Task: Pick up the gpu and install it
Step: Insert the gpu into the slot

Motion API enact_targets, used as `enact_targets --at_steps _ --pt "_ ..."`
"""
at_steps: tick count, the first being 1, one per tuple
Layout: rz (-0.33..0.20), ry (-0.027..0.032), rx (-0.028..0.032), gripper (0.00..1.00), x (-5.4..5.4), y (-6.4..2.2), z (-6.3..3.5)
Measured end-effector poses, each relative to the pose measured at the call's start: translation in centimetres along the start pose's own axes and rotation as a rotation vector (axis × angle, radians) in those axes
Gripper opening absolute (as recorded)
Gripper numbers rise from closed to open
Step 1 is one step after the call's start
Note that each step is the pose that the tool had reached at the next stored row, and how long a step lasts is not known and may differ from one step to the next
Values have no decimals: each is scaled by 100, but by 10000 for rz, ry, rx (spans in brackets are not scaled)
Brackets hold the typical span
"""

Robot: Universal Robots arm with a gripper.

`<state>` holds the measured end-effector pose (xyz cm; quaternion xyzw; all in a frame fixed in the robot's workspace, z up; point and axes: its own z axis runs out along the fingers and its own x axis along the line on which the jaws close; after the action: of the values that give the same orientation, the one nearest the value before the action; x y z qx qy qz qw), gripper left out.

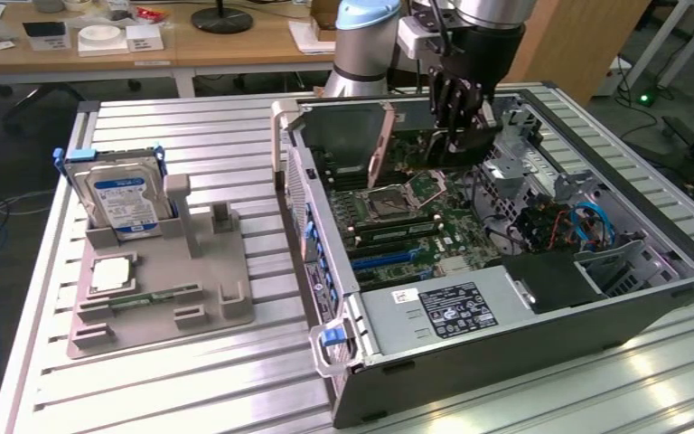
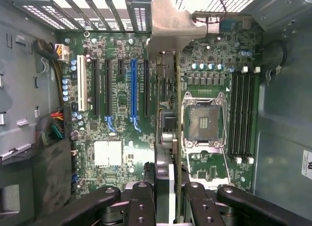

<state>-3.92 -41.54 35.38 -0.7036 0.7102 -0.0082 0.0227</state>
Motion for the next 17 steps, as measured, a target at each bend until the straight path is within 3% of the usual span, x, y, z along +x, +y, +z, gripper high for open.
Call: enact_targets --at_steps 4,7,13,17 --pt "-1 -4 141 28 1 17 22" --pt "35 7 143 28 2 36 74" --pt "87 33 143 28 5 168 140" --pt "89 57 144 28 51 182 160"
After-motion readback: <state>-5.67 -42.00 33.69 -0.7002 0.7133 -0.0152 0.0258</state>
